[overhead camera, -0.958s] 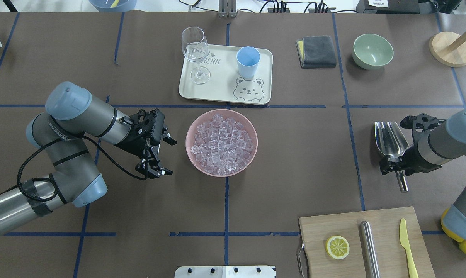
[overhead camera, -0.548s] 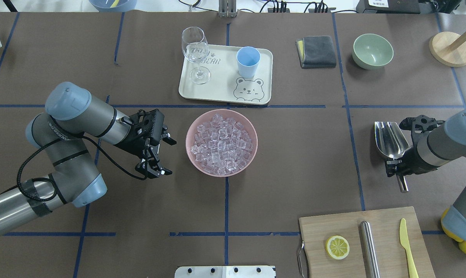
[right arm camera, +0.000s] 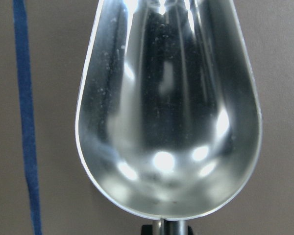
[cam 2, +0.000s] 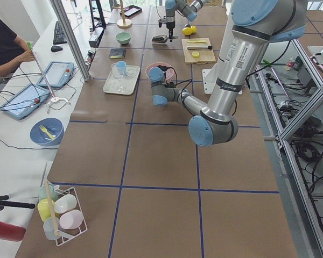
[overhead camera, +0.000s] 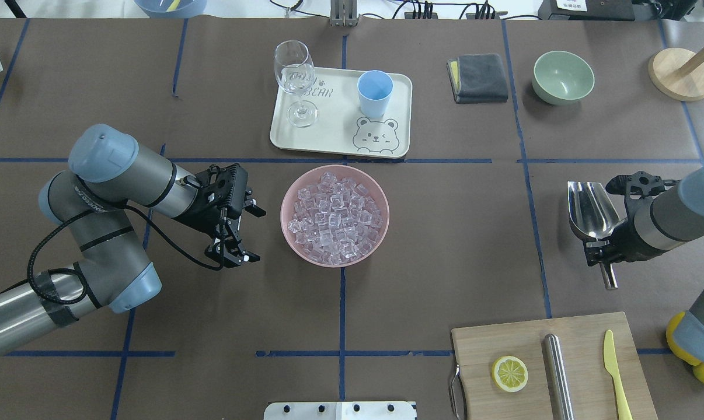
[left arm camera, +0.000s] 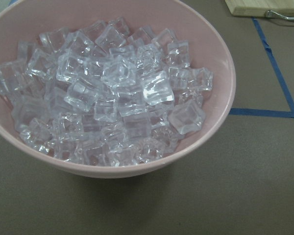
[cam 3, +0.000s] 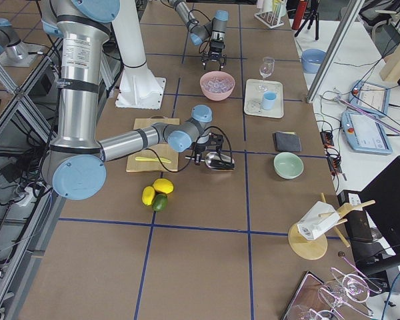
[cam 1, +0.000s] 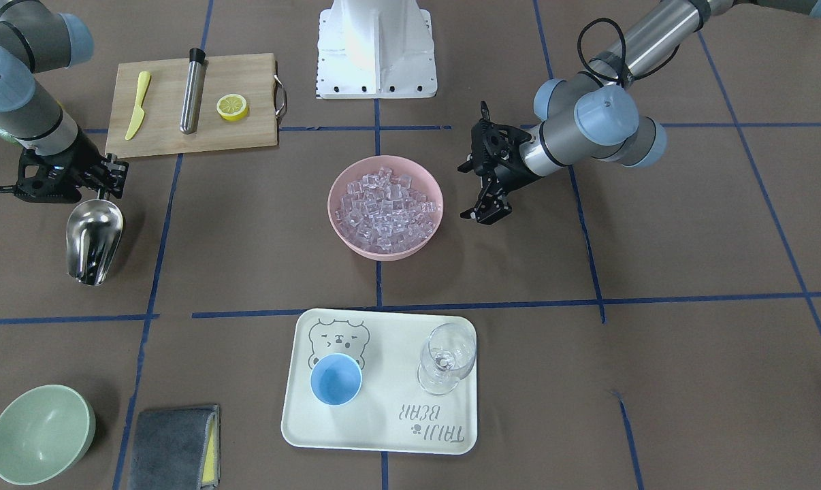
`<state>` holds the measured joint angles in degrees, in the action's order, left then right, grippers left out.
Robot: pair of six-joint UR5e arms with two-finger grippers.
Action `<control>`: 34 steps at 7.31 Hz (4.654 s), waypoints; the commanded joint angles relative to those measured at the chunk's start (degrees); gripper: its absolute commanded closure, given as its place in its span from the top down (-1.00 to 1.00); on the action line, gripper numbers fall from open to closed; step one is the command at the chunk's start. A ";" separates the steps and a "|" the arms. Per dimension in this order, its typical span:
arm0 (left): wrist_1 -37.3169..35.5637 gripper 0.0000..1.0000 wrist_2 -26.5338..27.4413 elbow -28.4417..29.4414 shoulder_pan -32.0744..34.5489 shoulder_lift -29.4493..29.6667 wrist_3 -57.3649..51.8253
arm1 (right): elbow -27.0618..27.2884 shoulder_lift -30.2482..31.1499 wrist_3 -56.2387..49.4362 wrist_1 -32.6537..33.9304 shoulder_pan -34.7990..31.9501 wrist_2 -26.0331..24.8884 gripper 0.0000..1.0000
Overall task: Put ice in cup with scoop
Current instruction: 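Close the right gripper on the metal scoop handle, then lift the scoop with the right gripper and carry it toward the pink bowl, then lower the scoop into the ice in the pink bowl with the right gripper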
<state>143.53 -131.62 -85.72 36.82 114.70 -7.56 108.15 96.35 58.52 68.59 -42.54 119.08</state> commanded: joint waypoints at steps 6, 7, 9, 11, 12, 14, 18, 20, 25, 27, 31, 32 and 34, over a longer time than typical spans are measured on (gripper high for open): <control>-0.09 1.00 1.36 0.02 0.00 0.09 0.70 | 9.01 -13.43 -12.41 9.49 -7.64 -0.60 -1.00; -0.09 1.00 1.36 0.02 0.00 0.09 0.79 | 9.01 -17.38 -16.90 14.94 -7.91 -1.83 -1.00; -0.09 1.00 1.36 0.02 0.18 0.09 0.79 | 9.01 -29.67 -20.64 28.55 -5.81 -6.20 -1.00; -0.27 1.00 1.36 0.02 0.18 0.09 0.79 | 8.75 -31.66 -20.90 30.28 -4.22 -9.05 -1.00; -0.27 1.00 1.36 0.02 0.18 0.09 0.88 | 8.31 -31.66 -25.52 30.46 -3.61 -9.39 -1.00; -0.27 1.00 1.36 0.02 0.35 0.00 0.79 | 8.48 -32.27 -42.13 33.33 -3.34 -8.79 -1.00; -0.27 1.00 1.36 0.02 0.35 0.09 1.05 | 8.57 -37.89 -52.98 44.61 -0.79 -9.75 -1.00; -0.27 1.00 1.36 0.37 0.35 0.09 1.05 | 4.55 -41.14 -54.21 45.40 -0.97 -9.23 -1.00; 0.43 1.00 1.36 1.59 0.18 1.39 5.98 | 1.63 -48.45 -68.54 63.42 3.59 -17.04 -1.00; 0.61 1.00 3.29 2.92 0.18 3.25 6.24 | 1.80 -50.28 -68.89 68.57 6.14 -19.66 -1.00; 0.61 1.00 3.30 3.53 0.18 3.78 6.24 | -1.07 -56.33 -79.31 74.22 9.66 -25.72 -1.00; 0.61 1.00 3.30 3.62 0.18 3.86 6.24 | -7.10 -60.80 -80.57 74.75 10.11 -28.09 -1.00; 0.61 1.00 3.30 3.63 0.18 3.87 6.24 | -11.72 -62.60 -80.84 75.02 10.55 -28.29 -1.00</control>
<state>144.14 -128.32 -82.13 37.00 118.54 -1.32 99.41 35.11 -21.79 143.26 -32.34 91.27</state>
